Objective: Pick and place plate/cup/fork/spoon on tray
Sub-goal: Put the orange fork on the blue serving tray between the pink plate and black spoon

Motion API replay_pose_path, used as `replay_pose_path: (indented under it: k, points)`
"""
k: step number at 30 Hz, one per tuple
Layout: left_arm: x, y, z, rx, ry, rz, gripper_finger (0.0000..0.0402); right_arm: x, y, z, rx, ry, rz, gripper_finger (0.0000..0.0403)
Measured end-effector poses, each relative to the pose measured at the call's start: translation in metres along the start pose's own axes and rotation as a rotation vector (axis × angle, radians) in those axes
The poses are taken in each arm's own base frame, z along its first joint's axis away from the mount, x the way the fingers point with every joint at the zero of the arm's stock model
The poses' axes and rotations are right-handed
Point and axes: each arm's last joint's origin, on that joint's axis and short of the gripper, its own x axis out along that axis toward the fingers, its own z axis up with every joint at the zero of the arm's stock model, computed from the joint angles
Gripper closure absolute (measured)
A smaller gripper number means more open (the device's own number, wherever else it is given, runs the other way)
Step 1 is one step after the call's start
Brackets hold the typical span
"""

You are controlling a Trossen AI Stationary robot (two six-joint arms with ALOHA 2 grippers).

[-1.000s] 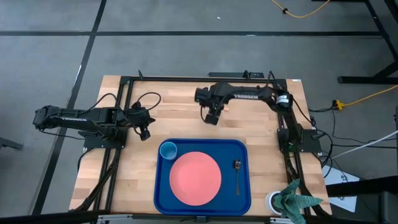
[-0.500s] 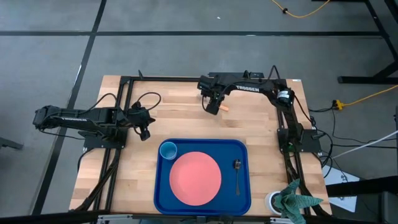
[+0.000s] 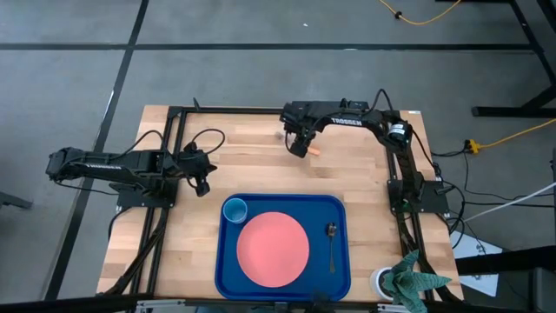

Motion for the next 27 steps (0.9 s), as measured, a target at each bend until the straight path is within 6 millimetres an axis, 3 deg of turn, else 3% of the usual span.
replay_pose_path:
  k: [11,27]
  points:
    - [0.000,0.001,0.000,0.000,-0.006,0.029,0.0401,0.023,0.005,-0.017,-0.011,0.050,0.002,0.0289]
    - [0.000,0.001,0.000,-0.006,-0.010,0.050,0.0401,0.021,0.013,-0.025,-0.003,0.127,0.056,0.0289]
